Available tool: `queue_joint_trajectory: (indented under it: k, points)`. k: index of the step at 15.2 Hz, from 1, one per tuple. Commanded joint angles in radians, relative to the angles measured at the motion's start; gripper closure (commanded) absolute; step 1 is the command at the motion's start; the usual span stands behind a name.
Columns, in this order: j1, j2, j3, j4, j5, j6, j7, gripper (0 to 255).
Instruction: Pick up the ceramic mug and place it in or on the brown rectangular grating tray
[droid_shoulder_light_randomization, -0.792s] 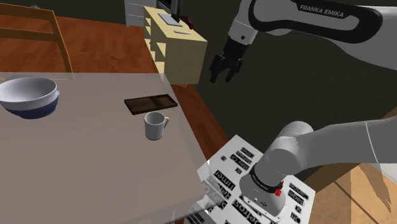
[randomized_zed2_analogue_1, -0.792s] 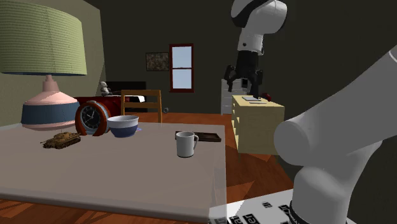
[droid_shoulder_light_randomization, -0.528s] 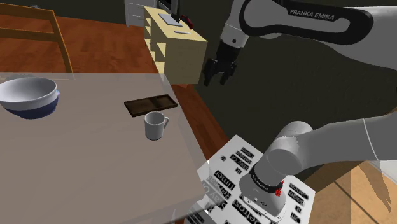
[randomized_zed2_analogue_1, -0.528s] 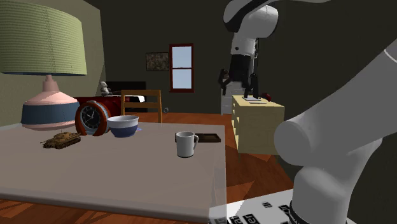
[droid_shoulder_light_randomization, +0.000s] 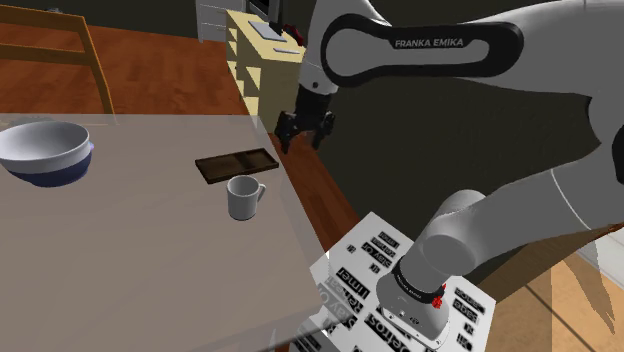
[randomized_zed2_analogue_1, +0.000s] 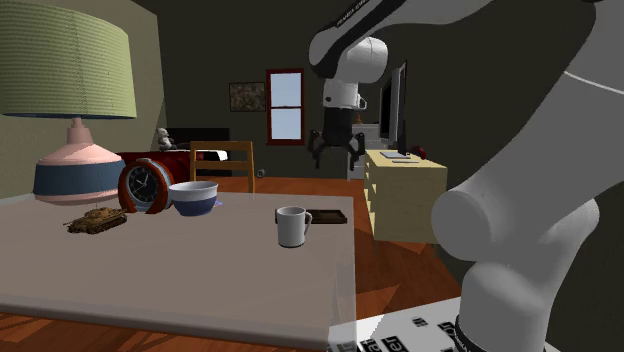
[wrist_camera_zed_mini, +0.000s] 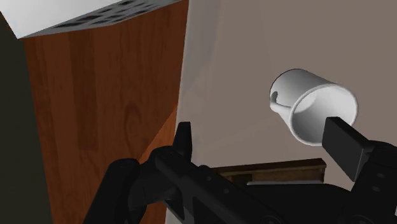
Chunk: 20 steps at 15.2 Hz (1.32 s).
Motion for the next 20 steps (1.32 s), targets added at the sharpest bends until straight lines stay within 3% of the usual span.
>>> queue_joint_trajectory:
  k: [1,7,15,20]
  points:
    - [0.001,0.067,0.044,0.022,-0.007,0.04,0.06,0]
    - [0.0,0.288,0.16,0.126,-0.075,0.128,0.25,0]
    - [0.041,0.636,0.242,0.346,-0.265,0.169,0.53,0]
    - [0.047,0.664,0.236,0.32,-0.282,0.218,0.544,0]
